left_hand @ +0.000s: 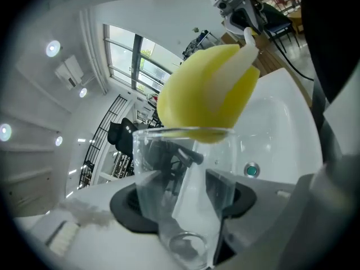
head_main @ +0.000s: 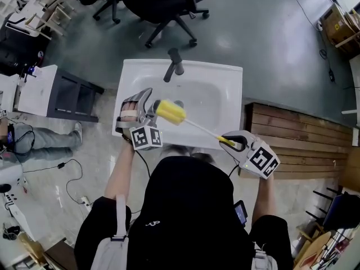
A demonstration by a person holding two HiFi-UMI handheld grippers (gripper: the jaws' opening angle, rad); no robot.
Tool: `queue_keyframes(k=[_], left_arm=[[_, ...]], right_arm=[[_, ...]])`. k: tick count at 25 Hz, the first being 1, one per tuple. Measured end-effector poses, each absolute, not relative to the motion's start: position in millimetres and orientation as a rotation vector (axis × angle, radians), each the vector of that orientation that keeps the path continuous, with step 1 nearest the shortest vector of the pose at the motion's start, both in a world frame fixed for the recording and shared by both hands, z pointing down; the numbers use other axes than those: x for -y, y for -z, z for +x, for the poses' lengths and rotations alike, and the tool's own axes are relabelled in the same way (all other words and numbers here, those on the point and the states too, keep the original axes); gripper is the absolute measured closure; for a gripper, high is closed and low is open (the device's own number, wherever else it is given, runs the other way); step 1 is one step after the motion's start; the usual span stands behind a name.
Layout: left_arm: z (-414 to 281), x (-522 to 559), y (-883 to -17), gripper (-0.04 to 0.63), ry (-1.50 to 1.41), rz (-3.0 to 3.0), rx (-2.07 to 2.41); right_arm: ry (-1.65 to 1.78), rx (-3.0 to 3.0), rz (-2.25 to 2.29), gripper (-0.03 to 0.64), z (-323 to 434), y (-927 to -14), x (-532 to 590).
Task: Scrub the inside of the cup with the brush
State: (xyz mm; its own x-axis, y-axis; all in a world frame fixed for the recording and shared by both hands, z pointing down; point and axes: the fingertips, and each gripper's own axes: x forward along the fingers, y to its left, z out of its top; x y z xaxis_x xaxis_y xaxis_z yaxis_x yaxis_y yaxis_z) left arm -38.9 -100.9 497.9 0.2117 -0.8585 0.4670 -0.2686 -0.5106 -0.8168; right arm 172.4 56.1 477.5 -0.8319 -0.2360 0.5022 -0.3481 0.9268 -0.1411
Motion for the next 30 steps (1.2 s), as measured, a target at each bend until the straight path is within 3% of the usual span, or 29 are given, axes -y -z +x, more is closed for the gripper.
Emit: queue_keyframes(k=[30], left_arm=[[-7.6, 91.7, -514.0, 0.33, 1.39, -1.724, -0.741]], right_arm=[[-0.102, 2.415, 0.319, 0.566, 172.7, -471.9, -37.3]])
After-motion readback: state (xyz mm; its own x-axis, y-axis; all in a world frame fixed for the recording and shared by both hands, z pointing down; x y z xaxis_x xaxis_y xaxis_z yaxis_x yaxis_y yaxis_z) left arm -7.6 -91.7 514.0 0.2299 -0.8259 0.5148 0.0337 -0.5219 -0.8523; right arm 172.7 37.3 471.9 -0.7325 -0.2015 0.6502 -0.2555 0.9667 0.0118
